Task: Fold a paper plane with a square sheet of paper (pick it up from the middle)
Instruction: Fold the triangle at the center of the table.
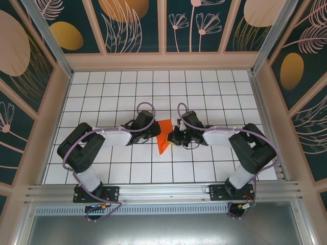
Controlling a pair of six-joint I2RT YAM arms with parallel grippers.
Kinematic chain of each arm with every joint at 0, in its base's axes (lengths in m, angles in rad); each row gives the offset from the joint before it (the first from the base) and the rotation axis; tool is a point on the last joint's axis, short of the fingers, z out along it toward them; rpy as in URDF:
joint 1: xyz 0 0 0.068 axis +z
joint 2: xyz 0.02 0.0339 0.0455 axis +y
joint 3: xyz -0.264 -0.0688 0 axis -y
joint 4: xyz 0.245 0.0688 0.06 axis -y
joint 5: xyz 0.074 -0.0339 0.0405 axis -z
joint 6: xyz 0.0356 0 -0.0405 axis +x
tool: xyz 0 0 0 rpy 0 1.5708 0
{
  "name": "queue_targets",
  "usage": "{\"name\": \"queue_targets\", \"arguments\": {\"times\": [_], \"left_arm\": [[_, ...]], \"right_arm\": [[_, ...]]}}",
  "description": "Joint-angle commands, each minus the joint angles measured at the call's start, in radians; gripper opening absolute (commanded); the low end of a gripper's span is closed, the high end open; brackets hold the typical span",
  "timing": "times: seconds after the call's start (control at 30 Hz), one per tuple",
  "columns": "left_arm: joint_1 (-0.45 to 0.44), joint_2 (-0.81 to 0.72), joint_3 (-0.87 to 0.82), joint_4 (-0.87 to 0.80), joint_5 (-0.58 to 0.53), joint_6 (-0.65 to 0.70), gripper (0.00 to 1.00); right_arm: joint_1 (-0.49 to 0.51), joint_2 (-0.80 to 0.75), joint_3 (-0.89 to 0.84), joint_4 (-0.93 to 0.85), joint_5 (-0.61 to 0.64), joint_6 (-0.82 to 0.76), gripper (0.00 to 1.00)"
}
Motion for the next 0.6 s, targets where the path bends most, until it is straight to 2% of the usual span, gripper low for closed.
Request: {"name": "queue_targets", "arguments": {"times": [0.0, 0.2, 0.57], "left_arm": [[0.018, -0.013, 0.031, -0.019, -0.002, 0.027, 0.06], [0.022, 0.082, 0.063, -0.026, 0.031, 0.043, 0.03], [0.025, 0.125, 0.065, -0.065, 0.022, 0.055, 0.01]], "right_arm": [[0.008, 0.027, 0.025, 0.040, 0.022, 0.023, 0.04], [0.012, 0.052, 0.036, 0.054, 0.026, 0.016, 0.04], [0.031, 0.112, 0.069, 0.071, 0.026, 0.001, 0.04]]}}
